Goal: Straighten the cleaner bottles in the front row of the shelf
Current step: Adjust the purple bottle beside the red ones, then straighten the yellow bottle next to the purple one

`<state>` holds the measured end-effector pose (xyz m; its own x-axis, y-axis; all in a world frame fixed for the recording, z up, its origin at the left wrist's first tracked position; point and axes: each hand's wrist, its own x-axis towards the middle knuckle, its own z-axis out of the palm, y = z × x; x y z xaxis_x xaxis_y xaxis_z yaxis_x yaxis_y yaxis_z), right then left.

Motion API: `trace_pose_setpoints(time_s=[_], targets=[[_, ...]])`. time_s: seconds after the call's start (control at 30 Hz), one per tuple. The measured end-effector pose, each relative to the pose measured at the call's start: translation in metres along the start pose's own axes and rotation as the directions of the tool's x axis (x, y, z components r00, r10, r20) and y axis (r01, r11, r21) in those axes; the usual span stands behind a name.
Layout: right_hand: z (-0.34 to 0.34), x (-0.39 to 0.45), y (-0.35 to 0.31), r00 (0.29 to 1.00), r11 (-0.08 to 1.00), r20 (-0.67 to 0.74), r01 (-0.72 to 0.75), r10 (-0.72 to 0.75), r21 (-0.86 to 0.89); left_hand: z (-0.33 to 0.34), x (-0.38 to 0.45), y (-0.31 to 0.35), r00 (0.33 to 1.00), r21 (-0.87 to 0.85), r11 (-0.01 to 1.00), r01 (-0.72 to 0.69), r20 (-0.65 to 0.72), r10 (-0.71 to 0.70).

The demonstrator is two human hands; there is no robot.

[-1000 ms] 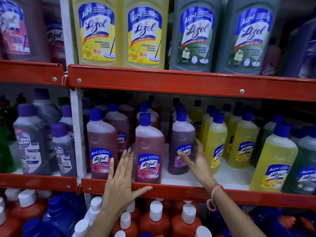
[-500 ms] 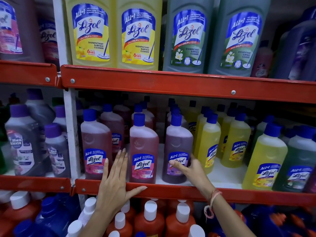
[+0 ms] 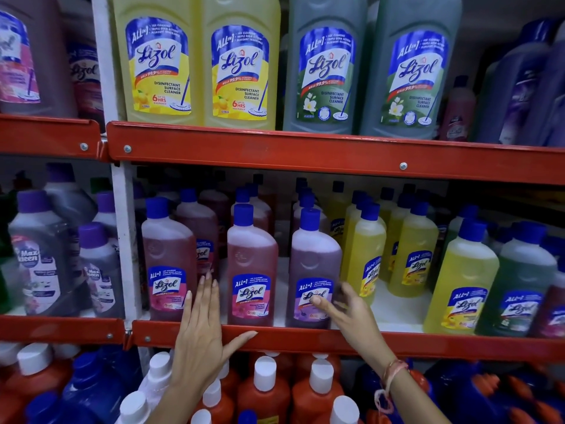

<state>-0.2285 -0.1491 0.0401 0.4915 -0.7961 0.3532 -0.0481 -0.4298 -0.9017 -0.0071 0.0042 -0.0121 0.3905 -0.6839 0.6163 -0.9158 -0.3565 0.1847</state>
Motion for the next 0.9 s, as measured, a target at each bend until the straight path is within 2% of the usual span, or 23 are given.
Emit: trace_pose_setpoints(time_s=[0.07, 0.17, 0.23, 0.3, 0.37, 0.47, 0.63, 0.77, 0.9], targets=[[-0.011, -0.005, 0.002, 0.987, 0.998, -0.152, 0.058, -0.055, 0.017, 0.002, -0.001, 0.000, 1.000, 0.018, 1.000, -0.003, 0.004, 0.003], [-0.035, -0.001, 0.004, 0.902, 0.990, -0.412, 0.090, -0.126, -0.105, 0.005, -0.002, -0.001, 1.000, 0.036, 0.999, -0.005, 0.000, 0.005], [-0.053, 0.013, 0.011, 0.884, 0.983, -0.454, 0.035, -0.114, -0.178, 0.006, -0.003, 0.000, 1.000, 0.043, 0.999, -0.008, -0.010, 0.009], [-0.068, 0.030, 0.017, 0.917, 0.985, -0.398, -0.050, -0.020, -0.165, 0.008, -0.003, 0.000, 1.000, 0.051, 0.999, -0.010, -0.020, 0.011], [-0.077, 0.042, 0.019, 0.955, 0.991, -0.285, -0.106, 0.077, -0.086, 0.008, -0.003, 0.000, 1.000, 0.061, 0.998, -0.009, -0.028, 0.011], [-0.082, 0.053, 0.021, 0.975, 0.985, -0.156, -0.166, 0.156, -0.051, 0.009, -0.002, -0.001, 1.000, 0.072, 0.997, -0.007, -0.022, 0.009], [-0.086, 0.061, 0.028, 0.966, 0.973, -0.136, -0.226, 0.218, -0.040, 0.010, -0.002, -0.001, 1.000, 0.078, 0.997, 0.004, -0.013, -0.003], [-0.082, 0.055, 0.029, 0.974, 0.976, -0.105, -0.191, 0.202, 0.105, 0.010, -0.003, -0.001, 1.000, 0.079, 0.997, 0.000, -0.013, 0.001], [-0.083, 0.041, 0.025, 0.984, 0.987, -0.088, -0.153, 0.157, 0.059, 0.009, -0.003, 0.000, 1.000, 0.072, 0.997, 0.002, -0.015, -0.001]])
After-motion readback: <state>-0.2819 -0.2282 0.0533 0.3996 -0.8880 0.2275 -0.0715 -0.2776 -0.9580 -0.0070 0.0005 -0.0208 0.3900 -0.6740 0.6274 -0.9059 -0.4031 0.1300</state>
